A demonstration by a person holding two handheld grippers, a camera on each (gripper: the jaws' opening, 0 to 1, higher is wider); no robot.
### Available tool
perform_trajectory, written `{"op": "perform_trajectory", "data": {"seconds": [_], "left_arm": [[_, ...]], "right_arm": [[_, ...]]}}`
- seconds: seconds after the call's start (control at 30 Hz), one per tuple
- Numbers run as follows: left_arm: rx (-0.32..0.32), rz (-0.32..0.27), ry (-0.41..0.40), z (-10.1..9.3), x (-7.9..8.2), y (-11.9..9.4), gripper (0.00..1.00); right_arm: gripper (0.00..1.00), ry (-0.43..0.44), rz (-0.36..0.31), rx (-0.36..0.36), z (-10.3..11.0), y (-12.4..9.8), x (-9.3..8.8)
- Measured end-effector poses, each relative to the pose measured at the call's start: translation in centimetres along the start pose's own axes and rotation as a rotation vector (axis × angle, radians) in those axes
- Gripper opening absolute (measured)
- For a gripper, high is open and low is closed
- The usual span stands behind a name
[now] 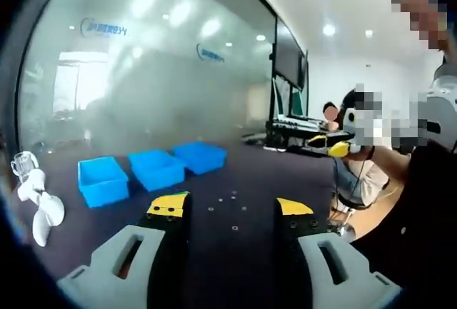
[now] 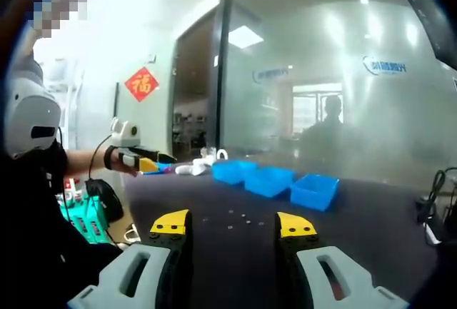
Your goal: Sort the screws, nuts, and washers into the corresponding bins
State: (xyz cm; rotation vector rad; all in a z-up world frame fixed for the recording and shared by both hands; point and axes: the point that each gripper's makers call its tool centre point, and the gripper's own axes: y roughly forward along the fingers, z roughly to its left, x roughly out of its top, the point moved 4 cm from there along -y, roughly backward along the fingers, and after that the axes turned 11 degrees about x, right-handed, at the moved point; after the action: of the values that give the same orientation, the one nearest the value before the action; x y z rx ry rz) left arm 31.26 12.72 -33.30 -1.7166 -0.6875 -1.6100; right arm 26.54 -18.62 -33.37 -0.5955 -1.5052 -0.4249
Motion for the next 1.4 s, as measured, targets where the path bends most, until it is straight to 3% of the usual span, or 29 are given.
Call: {"op": "perform_trajectory", "data": {"seconds": [0.3,0.43,0.9,1.1,1.4], "left_arm": [[-0.071,0.074,0.055,-0.6,0.7,2.9,0.43],[-0.099,0.154,0.092,-0.8,-0.1,4.4,0.42],[-0.181,0.282,0.174,-1.6,-0.1,10.9,0.42],[-0.173,0.293,0.200,-2.1,-0.3,13.2,0.43],[-0.222,0.360,0.240,-3.4,-1.5,15.1,0.43]], "right_arm": [[0.42,0.002,0.007,0.005,0.2,0.2,-0.3],[0.42,0.002,0.019,0.004,0.2,0.2,-0.6],[0.42,0.008,0.021,-0.003,0.1,0.1,-0.9],[0.42,0.011,0.014,-0.007,0.1,0.0,-0.8],[0.42,0.021,0.015,-0.022,-0.1,-0.2,-1.1]]}}
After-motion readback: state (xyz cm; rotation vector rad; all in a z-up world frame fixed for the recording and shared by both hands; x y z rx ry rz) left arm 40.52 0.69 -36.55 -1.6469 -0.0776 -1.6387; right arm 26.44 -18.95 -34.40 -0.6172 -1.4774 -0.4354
